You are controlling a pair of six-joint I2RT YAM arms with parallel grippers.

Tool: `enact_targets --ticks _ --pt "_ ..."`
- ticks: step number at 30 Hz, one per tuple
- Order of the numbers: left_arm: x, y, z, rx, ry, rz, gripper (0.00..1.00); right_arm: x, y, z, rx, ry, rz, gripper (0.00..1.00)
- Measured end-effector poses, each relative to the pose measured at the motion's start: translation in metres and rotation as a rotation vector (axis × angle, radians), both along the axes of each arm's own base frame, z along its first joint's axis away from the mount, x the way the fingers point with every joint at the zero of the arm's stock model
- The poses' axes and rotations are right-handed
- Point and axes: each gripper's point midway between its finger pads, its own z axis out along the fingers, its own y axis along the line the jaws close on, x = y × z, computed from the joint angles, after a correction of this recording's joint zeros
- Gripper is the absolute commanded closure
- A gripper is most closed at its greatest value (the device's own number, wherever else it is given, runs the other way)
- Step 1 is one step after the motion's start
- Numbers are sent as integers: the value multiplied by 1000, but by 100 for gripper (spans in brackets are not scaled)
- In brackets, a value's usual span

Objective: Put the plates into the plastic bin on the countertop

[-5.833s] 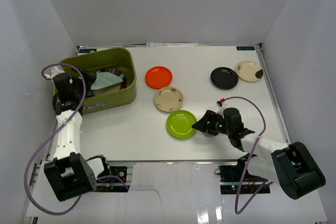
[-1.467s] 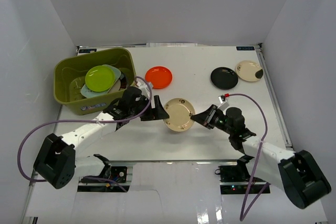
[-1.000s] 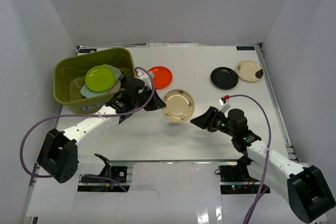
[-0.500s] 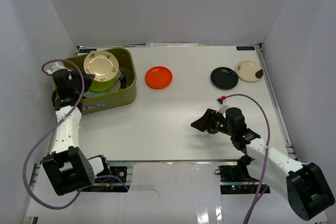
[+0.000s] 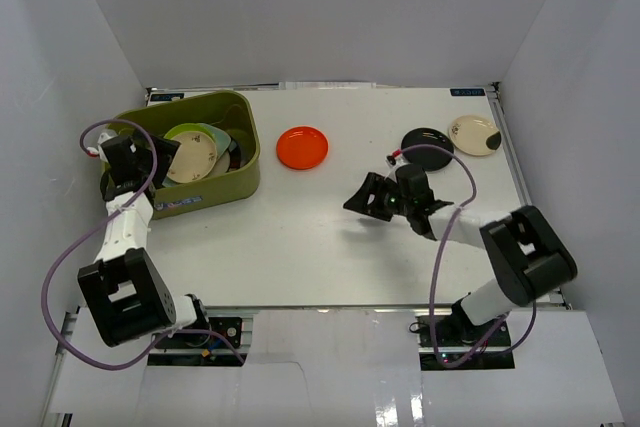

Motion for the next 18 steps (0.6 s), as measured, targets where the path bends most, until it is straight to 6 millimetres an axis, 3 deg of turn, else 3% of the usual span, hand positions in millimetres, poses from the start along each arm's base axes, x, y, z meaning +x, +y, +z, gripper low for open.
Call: enact_targets --ticks 5,9,15,18 --pt "5 -1 13 -4 -55 -6 2 56 27 -12 28 29 -65 12" --pt "-3 -10 32 14 -126 -26 2 103 52 -12 107 37 -132 12" --pt "-29 -59 89 94 -331 -169 2 160 80 -13 209 56 -229 28" --pt "-34 -85 98 95 -374 -271 2 183 92 -17 231 69 -271 43"
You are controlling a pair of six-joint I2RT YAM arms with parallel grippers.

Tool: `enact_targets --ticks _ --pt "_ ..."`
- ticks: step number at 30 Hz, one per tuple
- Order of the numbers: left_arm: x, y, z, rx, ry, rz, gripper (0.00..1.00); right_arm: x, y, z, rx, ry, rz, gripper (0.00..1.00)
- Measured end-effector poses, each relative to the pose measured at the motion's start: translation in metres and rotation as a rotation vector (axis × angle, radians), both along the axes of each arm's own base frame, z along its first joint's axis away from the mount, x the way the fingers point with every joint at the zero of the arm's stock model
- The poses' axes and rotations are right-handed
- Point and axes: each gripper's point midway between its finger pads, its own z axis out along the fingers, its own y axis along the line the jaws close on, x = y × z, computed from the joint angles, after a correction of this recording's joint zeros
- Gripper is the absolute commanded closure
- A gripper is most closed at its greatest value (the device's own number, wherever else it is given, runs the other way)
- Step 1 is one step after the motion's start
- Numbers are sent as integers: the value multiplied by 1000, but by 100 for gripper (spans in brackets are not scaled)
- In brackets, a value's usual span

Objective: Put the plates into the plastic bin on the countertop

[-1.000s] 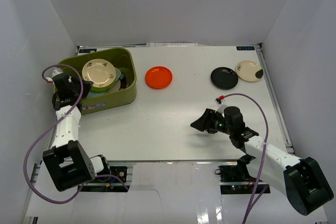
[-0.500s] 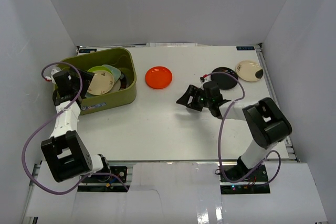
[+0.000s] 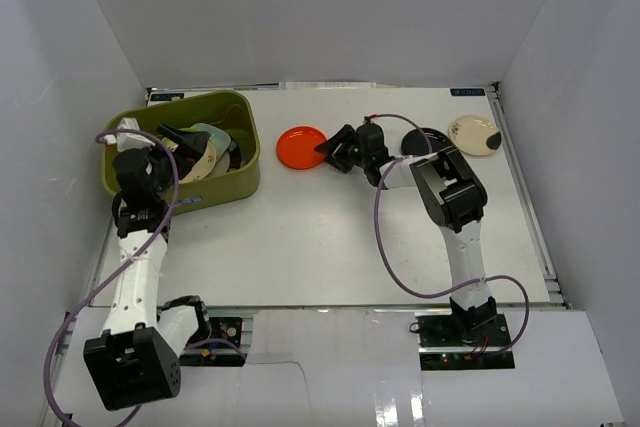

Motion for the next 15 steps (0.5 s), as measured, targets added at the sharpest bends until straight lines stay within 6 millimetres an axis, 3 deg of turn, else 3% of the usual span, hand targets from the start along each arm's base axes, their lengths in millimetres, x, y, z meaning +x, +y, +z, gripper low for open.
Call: enact_targets --ticks 1,2,4,5,9,11,15 --pt "0 -7 -2 2 2 -29 2 6 3 -1 9 4 -11 51" --pt "-1 -17 -6 4 14 -66 2 11 6 -4 10 5 -15 66" --pt "-2 -40 -13 12 34 -150 3 15 9 -14 9 32 -28 86" --pt "-3 -54 -16 16 43 -199 3 15 9 -16 16 39 -29 91" --pt "-15 -119 -16 35 71 -433 3 10 3 -19 23 49 -47 92" --pt "-21 -149 -11 45 66 -540 3 -9 -9 -19 12 58 -47 92" --pt "-37 -196 -16 72 80 -692 3 -63 -48 -10 -37 62 -38 92"
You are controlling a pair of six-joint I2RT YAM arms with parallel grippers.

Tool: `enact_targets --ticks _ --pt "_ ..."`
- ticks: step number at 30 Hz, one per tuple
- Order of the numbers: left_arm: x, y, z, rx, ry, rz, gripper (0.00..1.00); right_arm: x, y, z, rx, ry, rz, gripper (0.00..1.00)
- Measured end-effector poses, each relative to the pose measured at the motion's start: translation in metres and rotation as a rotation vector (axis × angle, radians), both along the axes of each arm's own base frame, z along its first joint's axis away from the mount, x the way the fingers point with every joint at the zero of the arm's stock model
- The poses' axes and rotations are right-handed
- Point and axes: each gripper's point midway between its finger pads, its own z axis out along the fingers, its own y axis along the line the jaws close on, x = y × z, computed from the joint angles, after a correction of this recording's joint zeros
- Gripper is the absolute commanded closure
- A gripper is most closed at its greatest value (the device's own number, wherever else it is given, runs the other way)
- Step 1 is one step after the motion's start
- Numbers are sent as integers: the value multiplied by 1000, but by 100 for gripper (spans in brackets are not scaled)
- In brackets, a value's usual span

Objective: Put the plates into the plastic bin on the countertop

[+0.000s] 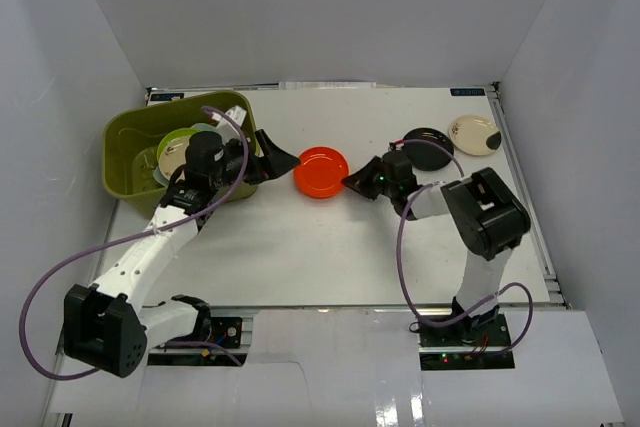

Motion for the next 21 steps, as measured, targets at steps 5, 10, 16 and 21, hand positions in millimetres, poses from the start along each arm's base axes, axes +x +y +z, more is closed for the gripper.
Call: enact_targets --ticks 5,10,16,21 --pt "-11 -28 -27 58 63 -60 4 -62 -35 46 16 -104 42 92" --pt "-5 -30 -46 109 93 -24 10 -113 -49 83 90 -219 108 92" --pt "-1 -46 -62 88 134 -61 54 -140 -53 104 125 -267 161 92" --pt "-9 -63 -63 64 134 -141 59 -146 -57 121 128 -318 168 92"
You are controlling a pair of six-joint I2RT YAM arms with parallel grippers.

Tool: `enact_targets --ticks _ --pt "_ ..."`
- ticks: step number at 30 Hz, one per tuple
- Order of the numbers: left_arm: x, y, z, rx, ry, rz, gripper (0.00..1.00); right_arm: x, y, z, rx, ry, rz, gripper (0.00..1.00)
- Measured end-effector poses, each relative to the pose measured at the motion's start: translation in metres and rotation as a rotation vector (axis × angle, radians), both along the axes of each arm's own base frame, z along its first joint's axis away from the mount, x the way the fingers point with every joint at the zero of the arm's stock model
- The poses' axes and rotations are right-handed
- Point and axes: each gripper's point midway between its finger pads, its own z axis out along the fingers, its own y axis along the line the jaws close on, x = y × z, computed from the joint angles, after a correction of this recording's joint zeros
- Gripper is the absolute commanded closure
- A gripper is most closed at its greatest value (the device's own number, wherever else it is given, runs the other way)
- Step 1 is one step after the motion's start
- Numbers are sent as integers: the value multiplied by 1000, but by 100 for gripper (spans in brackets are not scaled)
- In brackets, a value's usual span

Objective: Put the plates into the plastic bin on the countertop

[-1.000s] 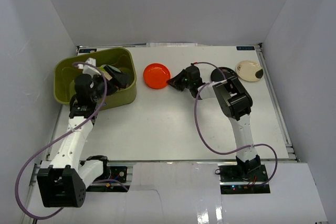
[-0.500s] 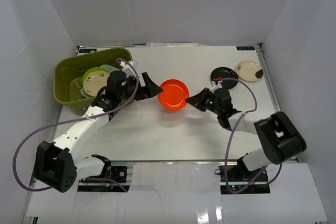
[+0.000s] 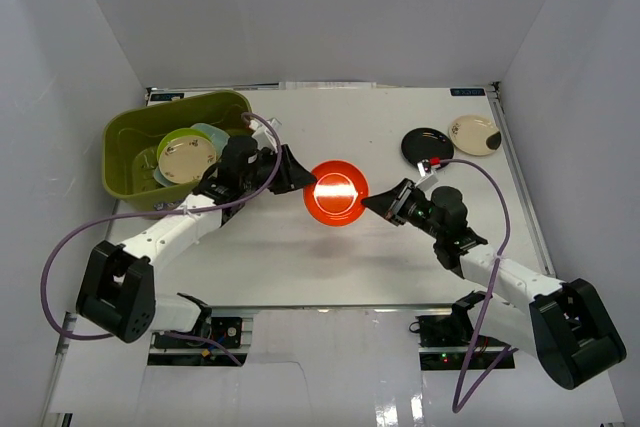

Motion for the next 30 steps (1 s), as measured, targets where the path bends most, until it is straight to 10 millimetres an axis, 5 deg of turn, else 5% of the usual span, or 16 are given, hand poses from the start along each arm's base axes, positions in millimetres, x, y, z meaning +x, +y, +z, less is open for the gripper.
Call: enact_targets --ticks 3,6,7,10,13,15,18,21,24,26,30 --pt "-3 -6 1 -19 1 -33 63 -2 0 -2 -6 7 5 92" --pt "-4 -9 -2 -27 14 -54 91 -3 0 -4 -11 17 11 91" --pt "-4 -8 -4 -18 12 -56 100 -3 0 -5 -11 20 9 78" --pt "-4 -3 -14 25 24 -30 100 -1 0 1 0 4 7 46" --pt "5 12 -13 78 30 39 100 -1 -6 0 -22 -5 3 33" --pt "24 29 4 95 9 108 100 3 -16 -1 -46 -10 -19 32" --pt "64 77 47 59 -59 265 100 17 -44 -6 -82 -5 -88 32" --pt "98 171 83 -3 -116 524 100 38 -89 -15 -114 18 -214 32" --pt "103 264 94 -36 -127 789 100 54 -134 -25 -148 45 -340 32" --pt "98 298 92 -52 -119 898 100 62 -159 -36 -175 77 -404 31" --pt "93 325 69 -50 -59 1002 96 79 -203 -56 -210 157 -519 25"
